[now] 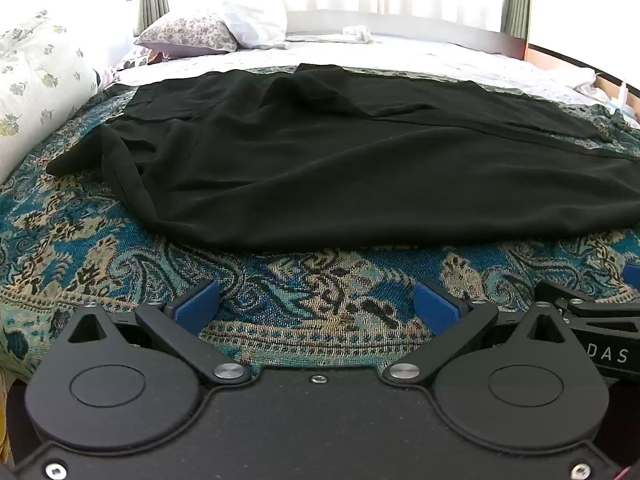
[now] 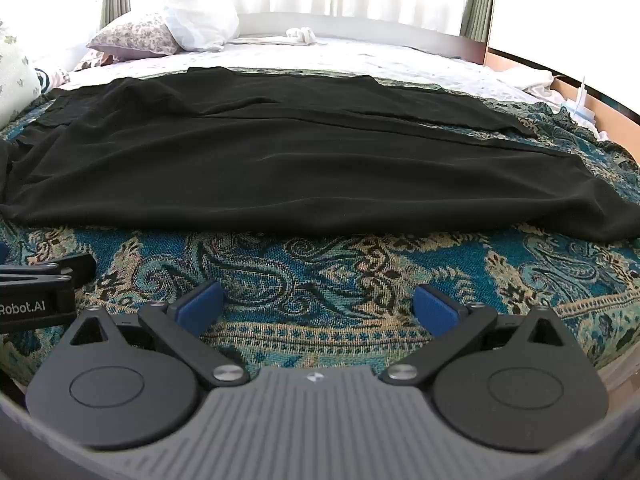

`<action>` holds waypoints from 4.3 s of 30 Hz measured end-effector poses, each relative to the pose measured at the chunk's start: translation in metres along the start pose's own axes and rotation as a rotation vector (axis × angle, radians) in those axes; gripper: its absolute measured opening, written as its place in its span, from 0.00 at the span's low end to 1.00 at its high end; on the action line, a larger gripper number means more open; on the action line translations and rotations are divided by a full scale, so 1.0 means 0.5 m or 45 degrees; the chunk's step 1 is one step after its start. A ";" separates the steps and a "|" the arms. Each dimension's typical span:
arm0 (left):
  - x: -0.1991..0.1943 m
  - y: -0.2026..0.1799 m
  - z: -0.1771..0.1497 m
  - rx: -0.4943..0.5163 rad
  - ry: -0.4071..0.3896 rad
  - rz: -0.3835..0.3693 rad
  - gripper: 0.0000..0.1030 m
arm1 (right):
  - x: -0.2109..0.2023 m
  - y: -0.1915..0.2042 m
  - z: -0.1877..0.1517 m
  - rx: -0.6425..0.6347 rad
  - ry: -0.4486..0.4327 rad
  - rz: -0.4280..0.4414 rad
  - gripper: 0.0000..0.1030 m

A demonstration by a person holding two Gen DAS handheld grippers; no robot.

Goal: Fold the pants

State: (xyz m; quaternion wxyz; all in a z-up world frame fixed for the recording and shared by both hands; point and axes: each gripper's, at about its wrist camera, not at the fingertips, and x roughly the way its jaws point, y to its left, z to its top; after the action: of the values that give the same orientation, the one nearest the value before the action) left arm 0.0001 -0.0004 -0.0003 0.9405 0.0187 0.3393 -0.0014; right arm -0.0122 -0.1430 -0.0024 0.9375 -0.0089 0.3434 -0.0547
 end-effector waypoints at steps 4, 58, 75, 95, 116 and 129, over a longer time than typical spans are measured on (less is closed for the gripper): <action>-0.001 -0.003 -0.001 0.001 -0.003 0.000 1.00 | 0.000 0.000 0.000 0.000 -0.002 0.000 1.00; 0.000 0.000 0.000 -0.006 0.011 -0.005 1.00 | -0.004 0.001 0.000 -0.001 -0.007 -0.001 1.00; 0.000 0.000 0.000 -0.005 0.013 -0.004 1.00 | -0.004 0.001 0.000 -0.001 -0.007 -0.001 1.00; 0.000 0.000 0.000 -0.003 0.015 -0.003 1.00 | -0.006 0.003 -0.003 0.007 -0.013 -0.013 1.00; 0.012 0.149 0.122 -0.231 0.013 -0.002 0.78 | -0.018 -0.122 0.018 0.243 -0.169 -0.038 1.00; 0.120 0.415 0.220 -0.439 -0.149 0.285 0.82 | 0.038 -0.540 0.059 0.846 -0.228 -0.336 0.84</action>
State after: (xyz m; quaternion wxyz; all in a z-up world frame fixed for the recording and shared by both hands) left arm 0.1194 0.2035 0.0532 0.9421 -0.1050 0.2753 0.1602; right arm -0.0048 -0.4141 0.0228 0.9006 0.2469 0.2193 -0.2826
